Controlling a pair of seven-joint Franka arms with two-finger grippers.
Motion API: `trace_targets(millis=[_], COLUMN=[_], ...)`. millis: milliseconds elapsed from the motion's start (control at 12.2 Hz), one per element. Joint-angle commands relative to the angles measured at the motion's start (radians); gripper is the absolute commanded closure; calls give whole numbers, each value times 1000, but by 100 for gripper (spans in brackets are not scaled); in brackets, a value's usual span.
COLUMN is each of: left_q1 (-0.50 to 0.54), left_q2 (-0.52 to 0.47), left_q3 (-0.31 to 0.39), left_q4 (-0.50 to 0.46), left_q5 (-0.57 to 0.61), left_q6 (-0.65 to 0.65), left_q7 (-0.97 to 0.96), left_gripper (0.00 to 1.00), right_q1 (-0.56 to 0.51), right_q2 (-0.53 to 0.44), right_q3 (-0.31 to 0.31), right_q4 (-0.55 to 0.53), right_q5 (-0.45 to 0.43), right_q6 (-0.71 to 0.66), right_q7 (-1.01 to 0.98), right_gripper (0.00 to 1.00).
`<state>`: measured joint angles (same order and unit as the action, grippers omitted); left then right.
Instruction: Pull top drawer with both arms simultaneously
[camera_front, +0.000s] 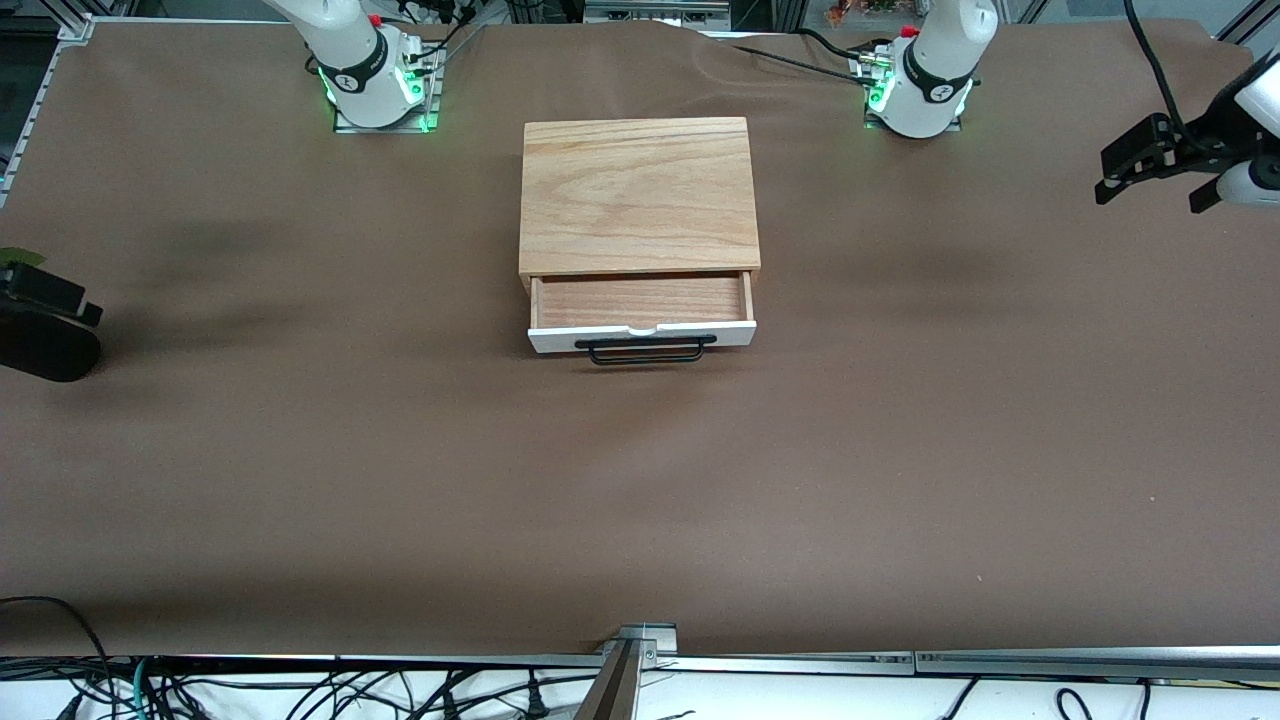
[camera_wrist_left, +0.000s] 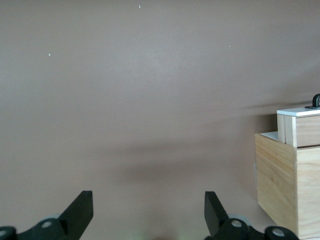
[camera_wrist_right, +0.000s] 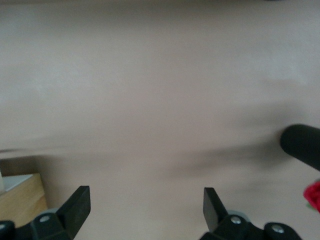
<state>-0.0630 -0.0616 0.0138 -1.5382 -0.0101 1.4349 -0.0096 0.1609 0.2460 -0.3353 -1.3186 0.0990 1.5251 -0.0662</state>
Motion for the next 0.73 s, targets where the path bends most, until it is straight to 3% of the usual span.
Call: trace_targets(millis=[0, 82, 245, 653], left_q1=[-34, -35, -28, -18], left_q2=[-24, -20, -12, -11], left_q3=[3, 8, 3, 5], left_q4=[-25, -23, -22, -25], left_q5=[30, 29, 22, 15], left_q6=[2, 5, 9, -25], left_q7=[-67, -66, -60, -55], left_gripper=[3, 1, 0, 0], right_q1=[-93, -115, -132, -126], right_q2=[-128, -163, -194, -133], right_q3=[203, 240, 243, 242], right_q4=[-172, -229, -297, -232], right_q5=[-99, -101, -94, -105], right_q6=[39, 64, 90, 73], right_q7=[176, 196, 180, 171], right_gripper=[0, 0, 0, 0])
